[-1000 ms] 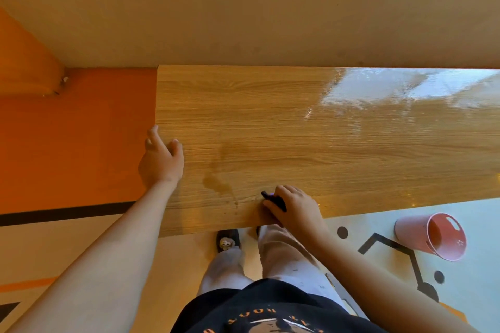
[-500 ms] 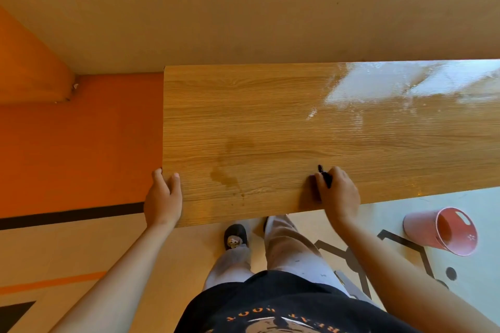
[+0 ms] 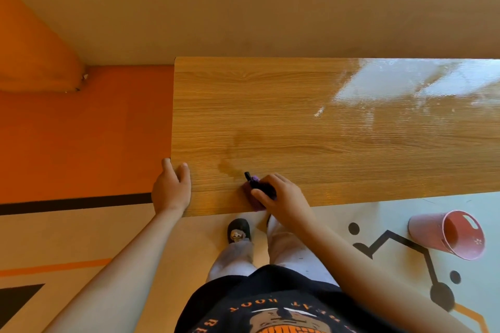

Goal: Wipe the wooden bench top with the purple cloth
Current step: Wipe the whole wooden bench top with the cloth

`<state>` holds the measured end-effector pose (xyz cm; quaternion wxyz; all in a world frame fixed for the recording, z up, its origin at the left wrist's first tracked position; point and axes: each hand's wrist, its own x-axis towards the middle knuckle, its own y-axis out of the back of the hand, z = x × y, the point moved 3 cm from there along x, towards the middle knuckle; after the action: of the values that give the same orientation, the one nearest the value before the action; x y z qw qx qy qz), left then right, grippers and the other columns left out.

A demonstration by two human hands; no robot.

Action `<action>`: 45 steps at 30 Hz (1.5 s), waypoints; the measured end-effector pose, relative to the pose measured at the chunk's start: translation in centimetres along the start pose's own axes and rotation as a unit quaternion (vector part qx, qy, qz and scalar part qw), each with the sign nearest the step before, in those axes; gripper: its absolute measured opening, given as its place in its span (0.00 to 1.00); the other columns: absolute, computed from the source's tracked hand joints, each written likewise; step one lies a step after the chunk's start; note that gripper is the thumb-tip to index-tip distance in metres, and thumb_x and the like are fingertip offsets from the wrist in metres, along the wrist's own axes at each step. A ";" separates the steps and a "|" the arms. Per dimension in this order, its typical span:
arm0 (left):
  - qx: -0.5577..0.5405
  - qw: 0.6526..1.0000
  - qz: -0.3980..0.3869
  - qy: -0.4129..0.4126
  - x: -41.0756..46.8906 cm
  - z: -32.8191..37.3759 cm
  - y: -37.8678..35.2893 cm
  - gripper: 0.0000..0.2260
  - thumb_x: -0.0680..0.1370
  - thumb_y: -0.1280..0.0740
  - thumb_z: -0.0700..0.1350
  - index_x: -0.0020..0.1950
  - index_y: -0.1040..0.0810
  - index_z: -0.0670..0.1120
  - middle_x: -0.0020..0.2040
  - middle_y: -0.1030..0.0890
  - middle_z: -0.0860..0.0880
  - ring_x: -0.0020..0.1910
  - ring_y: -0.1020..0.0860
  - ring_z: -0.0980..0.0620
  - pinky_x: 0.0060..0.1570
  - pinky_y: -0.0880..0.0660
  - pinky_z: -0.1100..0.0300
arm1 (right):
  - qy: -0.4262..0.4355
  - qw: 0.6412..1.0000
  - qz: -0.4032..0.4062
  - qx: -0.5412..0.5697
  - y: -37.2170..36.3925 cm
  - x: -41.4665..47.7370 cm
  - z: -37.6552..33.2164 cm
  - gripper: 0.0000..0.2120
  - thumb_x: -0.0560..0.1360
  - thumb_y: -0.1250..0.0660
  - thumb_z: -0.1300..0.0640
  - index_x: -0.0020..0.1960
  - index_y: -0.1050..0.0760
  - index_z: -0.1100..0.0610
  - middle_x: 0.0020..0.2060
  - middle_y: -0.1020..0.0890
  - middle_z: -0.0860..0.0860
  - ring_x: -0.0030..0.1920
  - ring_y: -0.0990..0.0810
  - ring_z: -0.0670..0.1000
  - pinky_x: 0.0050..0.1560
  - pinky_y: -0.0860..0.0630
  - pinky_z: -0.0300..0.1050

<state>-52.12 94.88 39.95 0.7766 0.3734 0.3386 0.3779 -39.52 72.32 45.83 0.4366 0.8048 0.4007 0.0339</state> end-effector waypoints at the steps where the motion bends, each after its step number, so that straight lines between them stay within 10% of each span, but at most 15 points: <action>1: -0.004 1.000 -0.003 0.001 -0.1 0.0 0.1 0.19 0.82 0.47 0.55 0.66 0.35 0.43 0.46 0.21 0.41 0.41 0.23 0.40 0.35 0.28 0.52 | 0.006 1.000 -0.013 0.000 0.3 -0.4 0.3 0.15 0.74 0.34 0.45 0.55 0.25 0.53 0.49 0.22 0.47 0.47 0.24 0.48 0.44 0.24 0.42; 13: -0.143 0.988 -0.040 0.034 -3.8 -2.1 0.5 0.15 0.83 0.46 0.55 0.50 0.29 0.45 0.38 0.24 0.50 0.37 0.25 0.50 0.34 0.29 0.55 | -0.144 0.981 0.128 -0.036 5.2 -0.6 5.1 0.10 0.72 0.29 0.56 0.39 0.30 0.54 0.33 0.27 0.43 0.32 0.29 0.42 0.28 0.40 0.36; 26: -0.197 0.980 0.000 0.039 -4.8 -2.9 -0.5 0.14 0.83 0.47 0.56 0.46 0.28 0.49 0.37 0.25 0.53 0.35 0.26 0.55 0.31 0.36 0.59 | 0.086 0.994 -0.047 -0.056 -5.0 2.5 -7.2 0.13 0.74 0.33 0.54 0.56 0.27 0.57 0.52 0.23 0.53 0.50 0.24 0.53 0.41 0.28 0.43; 38: -0.183 0.982 0.015 0.036 -4.6 -2.6 -0.5 0.13 0.83 0.45 0.53 0.48 0.27 0.47 0.37 0.24 0.53 0.35 0.25 0.56 0.30 0.35 0.60 | -0.108 0.983 0.144 -0.017 6.0 5.4 3.4 0.06 0.73 0.32 0.58 0.42 0.30 0.56 0.41 0.23 0.52 0.36 0.29 0.48 0.31 0.37 0.41; 45: -0.183 0.982 0.021 0.030 -4.7 -2.5 -0.4 0.13 0.83 0.46 0.53 0.47 0.28 0.48 0.36 0.24 0.54 0.35 0.25 0.56 0.29 0.36 0.60 | 0.057 0.998 -0.005 -0.041 -3.5 3.8 -5.0 0.13 0.73 0.32 0.56 0.57 0.26 0.56 0.51 0.23 0.50 0.48 0.25 0.50 0.43 0.32 0.37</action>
<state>-56.31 91.55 39.55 0.8130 0.2202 0.2789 0.4612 -41.07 79.31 45.22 0.4458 0.7809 0.4274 0.0940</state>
